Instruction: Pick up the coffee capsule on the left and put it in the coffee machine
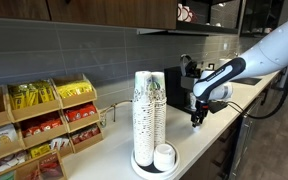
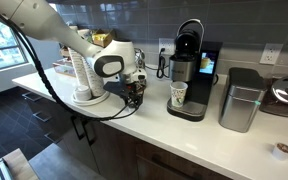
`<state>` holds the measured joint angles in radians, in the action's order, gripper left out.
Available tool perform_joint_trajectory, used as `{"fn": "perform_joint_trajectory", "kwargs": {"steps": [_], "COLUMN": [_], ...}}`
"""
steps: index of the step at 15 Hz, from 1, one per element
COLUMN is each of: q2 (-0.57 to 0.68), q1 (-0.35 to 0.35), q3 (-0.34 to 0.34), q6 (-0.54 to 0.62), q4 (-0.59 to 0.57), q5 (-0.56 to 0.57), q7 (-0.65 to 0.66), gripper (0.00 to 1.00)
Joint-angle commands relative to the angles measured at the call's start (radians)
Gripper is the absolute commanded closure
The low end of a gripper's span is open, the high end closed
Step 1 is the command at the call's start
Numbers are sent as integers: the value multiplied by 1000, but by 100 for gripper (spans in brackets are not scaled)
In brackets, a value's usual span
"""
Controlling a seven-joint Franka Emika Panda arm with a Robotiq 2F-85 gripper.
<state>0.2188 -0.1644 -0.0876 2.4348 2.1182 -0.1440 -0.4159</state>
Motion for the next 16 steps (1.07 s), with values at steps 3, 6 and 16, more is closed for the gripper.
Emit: {"fn": "perform_joint_trajectory", "kwargs": {"steps": [3, 6, 16], "q2": [12, -17, -205], "q1": [-22, -24, -7], "q3": [10, 8, -37], "q6": [7, -10, -94], "q4": [-11, -10, -27], "q5": [-9, -2, 98], "q7": [-23, -25, -81], "gripper": [70, 70, 45]}}
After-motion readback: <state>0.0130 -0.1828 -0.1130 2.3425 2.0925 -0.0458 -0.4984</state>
